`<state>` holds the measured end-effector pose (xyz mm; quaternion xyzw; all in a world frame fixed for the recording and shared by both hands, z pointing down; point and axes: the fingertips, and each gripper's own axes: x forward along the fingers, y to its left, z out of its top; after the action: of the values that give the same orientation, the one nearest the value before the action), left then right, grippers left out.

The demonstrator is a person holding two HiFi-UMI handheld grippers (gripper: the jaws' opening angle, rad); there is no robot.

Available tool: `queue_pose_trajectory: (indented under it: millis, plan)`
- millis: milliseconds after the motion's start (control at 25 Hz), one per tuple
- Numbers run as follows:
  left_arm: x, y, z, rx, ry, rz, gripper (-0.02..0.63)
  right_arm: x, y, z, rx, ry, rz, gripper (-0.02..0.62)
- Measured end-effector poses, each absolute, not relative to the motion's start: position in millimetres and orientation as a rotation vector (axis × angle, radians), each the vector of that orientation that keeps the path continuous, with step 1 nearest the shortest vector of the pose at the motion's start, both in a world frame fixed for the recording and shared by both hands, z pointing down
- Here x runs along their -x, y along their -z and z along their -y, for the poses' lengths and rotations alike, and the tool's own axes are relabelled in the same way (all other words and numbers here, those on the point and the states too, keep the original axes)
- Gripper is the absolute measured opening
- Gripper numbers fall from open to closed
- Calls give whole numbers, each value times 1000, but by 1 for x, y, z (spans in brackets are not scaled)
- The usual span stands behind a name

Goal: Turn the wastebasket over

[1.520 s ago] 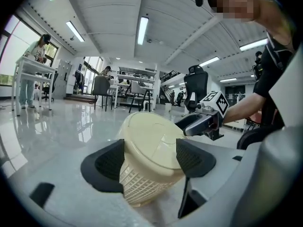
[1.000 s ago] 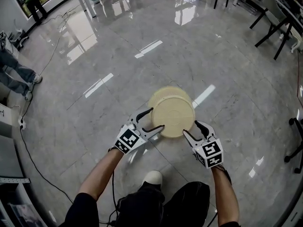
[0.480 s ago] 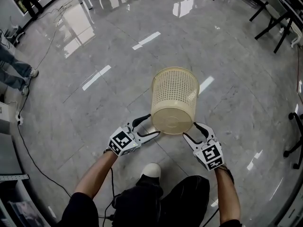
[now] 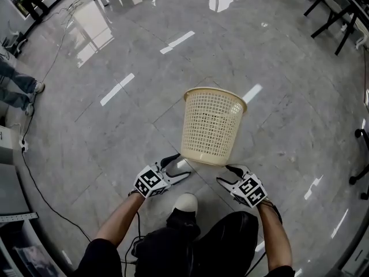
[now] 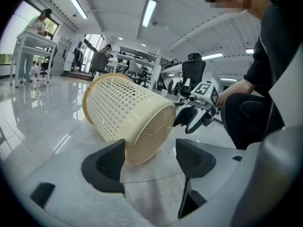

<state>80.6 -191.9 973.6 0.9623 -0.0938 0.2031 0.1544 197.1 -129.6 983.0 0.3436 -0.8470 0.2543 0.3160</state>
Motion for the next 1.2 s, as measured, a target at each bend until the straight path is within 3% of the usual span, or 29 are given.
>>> queue_pose_trajectory:
  millis: [760, 1040, 1200]
  plan:
    - [-56, -1019, 193, -2663, -632, 273, 328, -208, -1022, 115, -894, -807, 2247, 238]
    - [-54, -967, 291, -2625, -426, 385, 368, -277, -955, 209, -1486, -1355, 2463, 238]
    - [-88, -943, 329, -2587, -330, 315, 401, -290, -946, 252, -1604, -1407, 2458, 245]
